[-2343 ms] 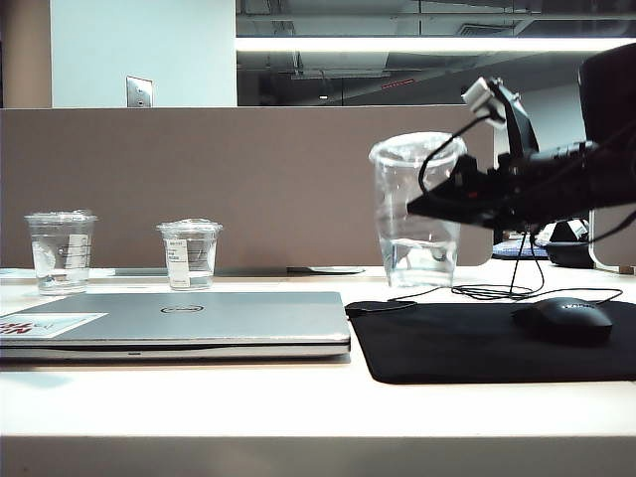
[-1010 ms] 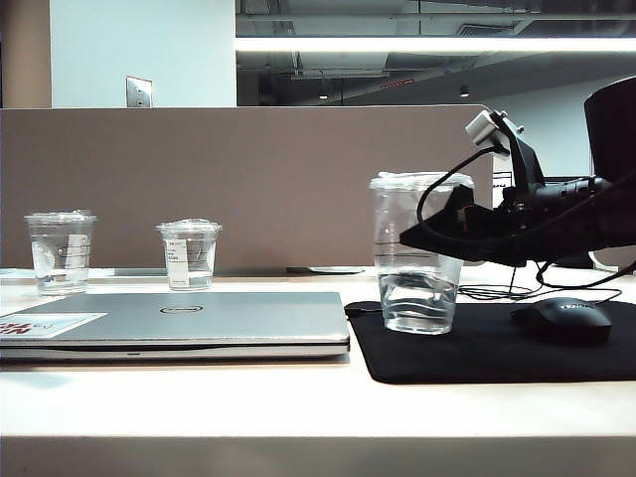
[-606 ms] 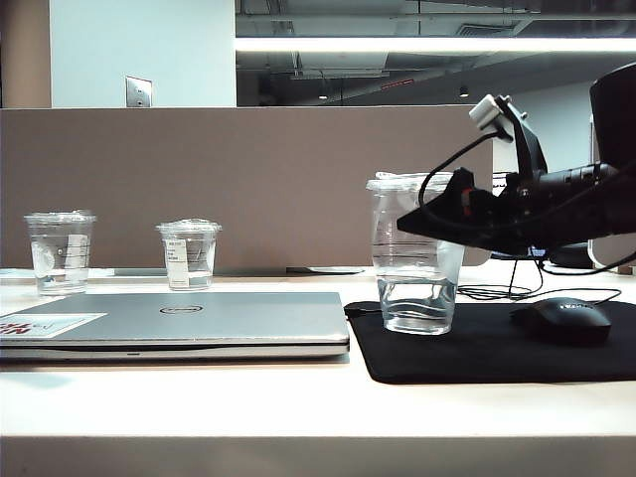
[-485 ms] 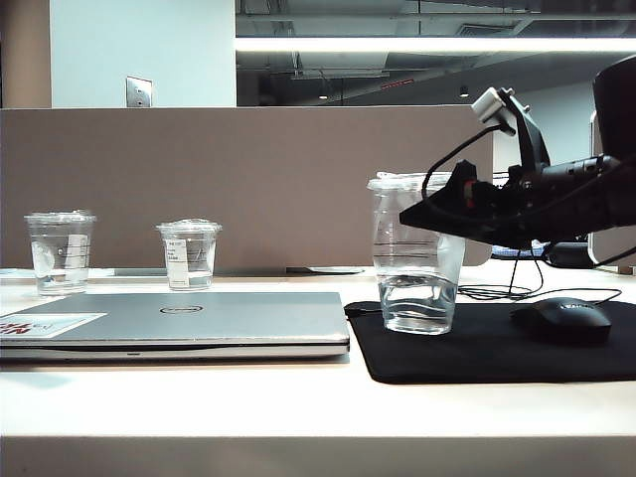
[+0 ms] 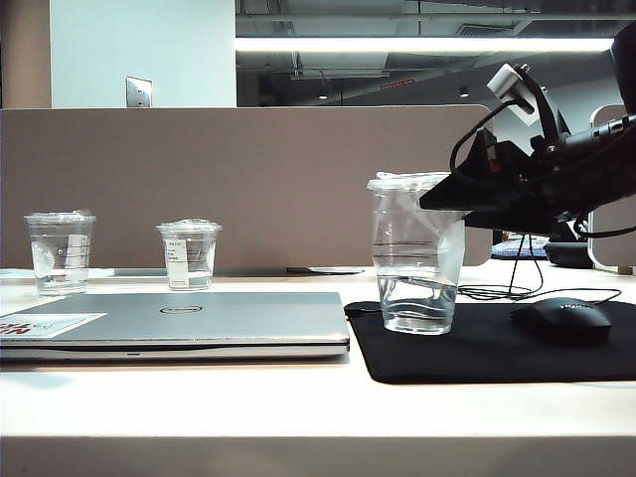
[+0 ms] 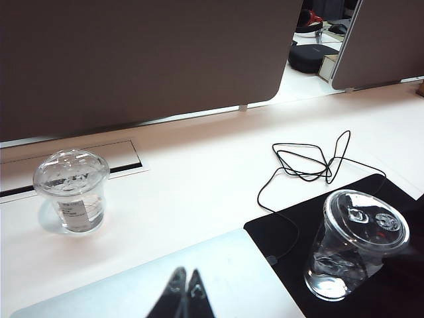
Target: Pick up the coffee cup on the right and place it on the right side of the laptop.
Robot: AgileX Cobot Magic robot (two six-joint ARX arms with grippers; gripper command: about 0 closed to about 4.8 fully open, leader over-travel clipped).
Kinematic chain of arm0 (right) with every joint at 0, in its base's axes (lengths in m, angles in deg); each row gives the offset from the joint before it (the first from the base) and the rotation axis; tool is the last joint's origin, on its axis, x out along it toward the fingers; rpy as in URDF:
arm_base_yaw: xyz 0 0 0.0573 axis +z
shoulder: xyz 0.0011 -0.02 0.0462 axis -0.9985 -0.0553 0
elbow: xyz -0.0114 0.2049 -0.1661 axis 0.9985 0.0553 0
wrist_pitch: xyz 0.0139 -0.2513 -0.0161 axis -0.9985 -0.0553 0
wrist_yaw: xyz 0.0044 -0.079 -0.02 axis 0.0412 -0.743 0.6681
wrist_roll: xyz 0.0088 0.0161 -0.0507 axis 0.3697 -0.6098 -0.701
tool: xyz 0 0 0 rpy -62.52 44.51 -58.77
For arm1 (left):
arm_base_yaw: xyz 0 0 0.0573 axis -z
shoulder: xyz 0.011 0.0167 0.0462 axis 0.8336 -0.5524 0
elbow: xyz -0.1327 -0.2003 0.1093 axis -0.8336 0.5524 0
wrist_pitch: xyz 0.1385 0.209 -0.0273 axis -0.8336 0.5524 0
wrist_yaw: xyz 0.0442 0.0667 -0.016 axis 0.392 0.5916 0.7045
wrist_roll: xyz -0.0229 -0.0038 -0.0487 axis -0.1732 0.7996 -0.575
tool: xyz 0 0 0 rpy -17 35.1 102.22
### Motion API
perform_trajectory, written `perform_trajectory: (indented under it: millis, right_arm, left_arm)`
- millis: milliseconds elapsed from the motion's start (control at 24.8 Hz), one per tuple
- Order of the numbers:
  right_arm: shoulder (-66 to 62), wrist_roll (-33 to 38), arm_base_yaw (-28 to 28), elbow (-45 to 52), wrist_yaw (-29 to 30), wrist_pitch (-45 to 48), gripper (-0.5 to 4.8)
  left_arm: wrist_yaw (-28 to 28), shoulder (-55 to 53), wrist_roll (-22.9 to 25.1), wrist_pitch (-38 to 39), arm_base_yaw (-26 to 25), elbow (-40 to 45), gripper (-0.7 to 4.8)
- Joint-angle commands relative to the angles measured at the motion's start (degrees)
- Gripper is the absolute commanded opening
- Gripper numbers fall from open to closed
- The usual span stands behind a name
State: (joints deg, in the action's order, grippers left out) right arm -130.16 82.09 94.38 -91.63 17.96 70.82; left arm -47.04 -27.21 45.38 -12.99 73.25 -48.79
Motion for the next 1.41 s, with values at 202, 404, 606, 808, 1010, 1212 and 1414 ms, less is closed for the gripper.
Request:
perform_trajectory:
  millis: [202,404,606,808,1010,1212,1414]
  right_arm:
    - [7.8,-0.7,-0.3,0.0,0.0,-15.3,4.79]
    - [18.7,-0.6,-1.4,0.0,-3.8,-27.2,4.79]
    - [29.0,-0.6,-1.5,0.0,-9.5,-32.9,0.15]
    - [38.1,-0.3,-1.4,0.0,-13.0,-35.3,-0.06]
    - [51.6,-2.2,0.2,0.2,-24.9,-42.9,-0.06]
    - [60.6,-2.3,0.2,5.2,-32.3,-41.4,-0.05]
    - [72.0,-2.3,0.2,18.0,-33.4,-36.9,-0.05]
  left_arm:
    - [-0.2,0.1,0.2,-0.7,0.0,-0.1,-0.05]
    - [-0.2,0.1,0.2,-0.7,0.0,-0.1,-0.05]
    - [-0.2,0.1,0.2,-0.7,0.0,-0.1,-0.05]
    - [-0.2,0.1,0.2,-0.7,0.0,-0.1,-0.05]
    - [-0.3,0.1,0.2,-0.5,0.0,-0.1,-0.05]
    - [-0.2,0.1,0.2,-0.7,0.0,-0.1,-0.05]
    - [-0.2,0.1,0.2,-0.7,0.0,-0.1,-0.05]
